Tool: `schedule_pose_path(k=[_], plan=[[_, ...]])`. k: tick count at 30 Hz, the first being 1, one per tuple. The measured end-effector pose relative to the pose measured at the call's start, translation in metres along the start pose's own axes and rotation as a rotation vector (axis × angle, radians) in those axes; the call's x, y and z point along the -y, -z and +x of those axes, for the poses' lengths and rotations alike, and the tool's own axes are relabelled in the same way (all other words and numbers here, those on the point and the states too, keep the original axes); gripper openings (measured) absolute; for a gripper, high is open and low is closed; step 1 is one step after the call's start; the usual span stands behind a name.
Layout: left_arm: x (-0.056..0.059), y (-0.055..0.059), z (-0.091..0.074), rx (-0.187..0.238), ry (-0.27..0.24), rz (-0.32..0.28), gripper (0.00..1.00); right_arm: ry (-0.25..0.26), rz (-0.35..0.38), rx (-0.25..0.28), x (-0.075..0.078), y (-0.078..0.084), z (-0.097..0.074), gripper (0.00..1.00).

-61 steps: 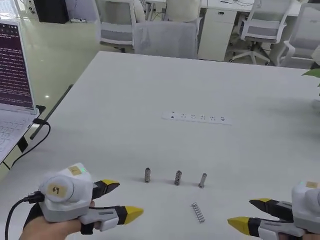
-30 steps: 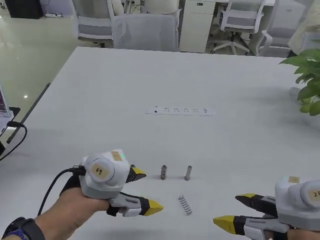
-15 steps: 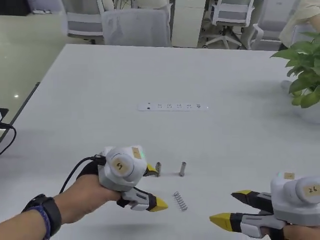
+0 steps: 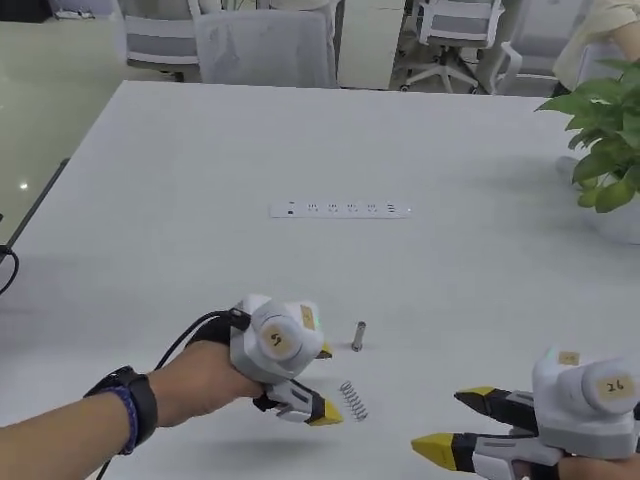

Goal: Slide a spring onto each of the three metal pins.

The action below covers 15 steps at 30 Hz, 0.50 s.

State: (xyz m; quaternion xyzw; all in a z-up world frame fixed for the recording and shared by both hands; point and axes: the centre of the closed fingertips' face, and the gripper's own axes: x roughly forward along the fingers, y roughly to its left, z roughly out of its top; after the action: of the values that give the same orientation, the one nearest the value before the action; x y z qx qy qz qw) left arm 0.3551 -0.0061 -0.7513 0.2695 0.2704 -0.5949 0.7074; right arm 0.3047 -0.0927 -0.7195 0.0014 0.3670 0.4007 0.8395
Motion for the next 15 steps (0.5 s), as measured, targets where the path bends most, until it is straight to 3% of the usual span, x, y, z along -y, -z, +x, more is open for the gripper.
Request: schedule_pose_path(k=[6, 15], plan=[[0.005, 0.003, 0.018, -0.045, 0.045, 0.067, 0.42, -0.006, 0.006, -0.01, -0.001, 0.003, 0.001, 0.61], [0.007, 0.001, 0.039, -0.064, 0.103, 0.106, 0.39, -0.012, 0.018, -0.018, 0.0, 0.007, 0.003, 0.61]])
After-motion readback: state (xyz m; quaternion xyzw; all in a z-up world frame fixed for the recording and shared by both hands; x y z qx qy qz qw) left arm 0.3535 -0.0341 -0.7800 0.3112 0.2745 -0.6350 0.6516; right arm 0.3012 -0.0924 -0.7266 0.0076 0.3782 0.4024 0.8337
